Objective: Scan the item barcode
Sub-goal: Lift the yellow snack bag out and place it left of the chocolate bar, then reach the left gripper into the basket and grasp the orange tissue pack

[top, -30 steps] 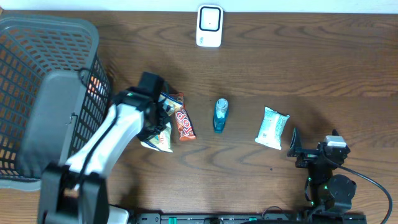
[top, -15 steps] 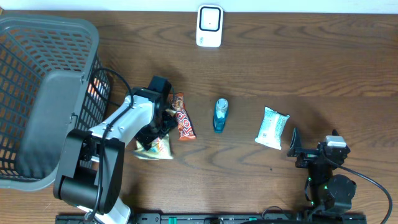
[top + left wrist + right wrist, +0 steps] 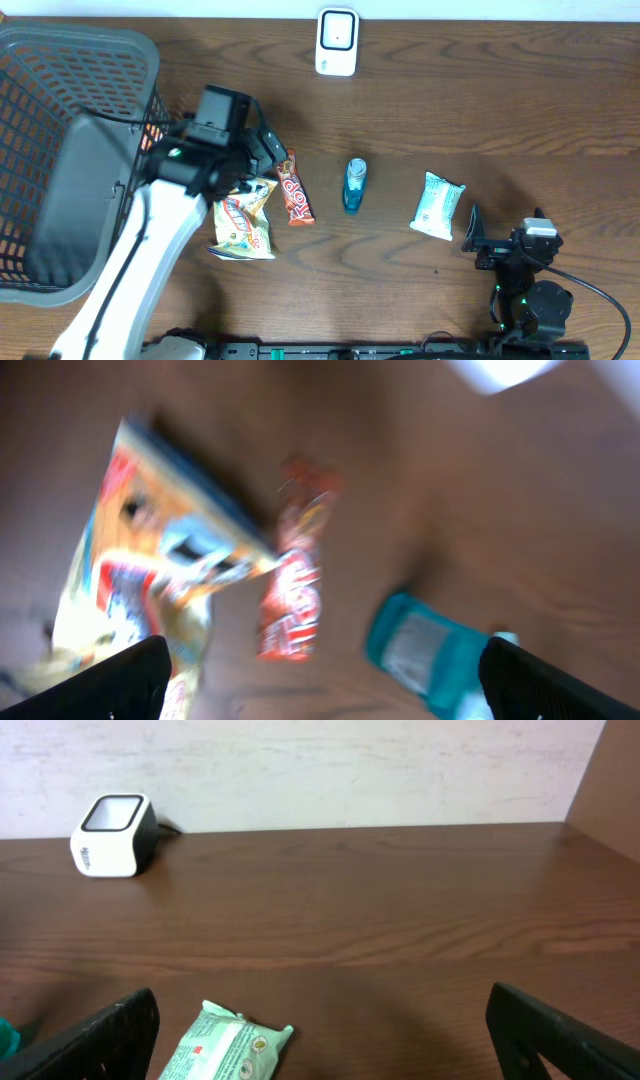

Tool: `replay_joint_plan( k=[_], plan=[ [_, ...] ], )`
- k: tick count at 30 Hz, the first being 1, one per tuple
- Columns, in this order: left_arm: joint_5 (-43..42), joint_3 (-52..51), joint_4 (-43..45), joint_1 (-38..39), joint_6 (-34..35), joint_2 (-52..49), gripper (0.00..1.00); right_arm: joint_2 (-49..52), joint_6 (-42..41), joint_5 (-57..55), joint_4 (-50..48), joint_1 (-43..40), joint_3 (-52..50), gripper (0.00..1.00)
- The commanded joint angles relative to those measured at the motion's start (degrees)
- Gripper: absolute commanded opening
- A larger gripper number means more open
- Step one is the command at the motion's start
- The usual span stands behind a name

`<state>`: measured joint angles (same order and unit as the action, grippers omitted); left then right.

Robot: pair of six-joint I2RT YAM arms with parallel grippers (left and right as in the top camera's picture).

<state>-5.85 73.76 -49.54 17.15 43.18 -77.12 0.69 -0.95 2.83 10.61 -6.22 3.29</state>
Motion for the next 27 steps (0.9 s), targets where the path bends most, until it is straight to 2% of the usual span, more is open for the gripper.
replay_joint_plan(
  k=[1, 4, 7, 11, 13, 14, 16, 21, 25, 27],
  plan=[
    [1.40, 4.98, 1.09, 0.02, -8.98, 5.27, 0.98, -0.31, 0.63, 0.11, 0.00, 0.44, -0.17, 0.99],
    [9.07, 9.01, 3.48, 0.02, -12.20, 9.25, 0.98, -0.31, 0.63, 0.11, 0.00, 0.44, -0.17, 0.99],
    [26.86, 10.38, 7.54, -0.02, -12.68, 13.14, 0.98, -0.31, 0.63, 0.11, 0.00, 0.44, -0.17, 0.99],
    [54.01, 10.38, 9.73, -1.73, -7.39, 16.00, 0.98, -0.31, 0.63, 0.11, 0.02, 0.44, -0.17, 0.99],
    [61.11, 10.36, 9.03, -4.15, -4.92, 16.02, 0.98, -0.31, 0.63, 0.11, 0.02, 0.44, -0.17, 0.99],
    [62.03, 10.36, 8.48, -6.21, -4.35, 15.74, 0.98, -0.31, 0.63, 0.11, 0.02, 0.44, -0.17, 0.99],
    [59.04, 10.36, 7.13, -10.93, -4.24, 15.10, 0.98, -0.31, 0.63, 0.11, 0.00, 0.44, -0.17, 0.99],
    [41.46, 10.36, 2.12, -24.55, 0.81, 12.11, 0.98, -0.31, 0.63, 0.11, 0.00, 0.44, -0.17, 0.99],
    [21.16, 10.36, 1.57, -36.24, 1.57, 7.34, 0.98, -0.31, 0.63, 0.11, 0.00, 0.44, -0.17, 0.99],
    [9.14, 10.36, 1.99, -40.79, -0.37, 4.39, 0.98, -0.31, 0.63, 0.11, 0.02, 0.44, -0.17, 0.99]
  ],
)
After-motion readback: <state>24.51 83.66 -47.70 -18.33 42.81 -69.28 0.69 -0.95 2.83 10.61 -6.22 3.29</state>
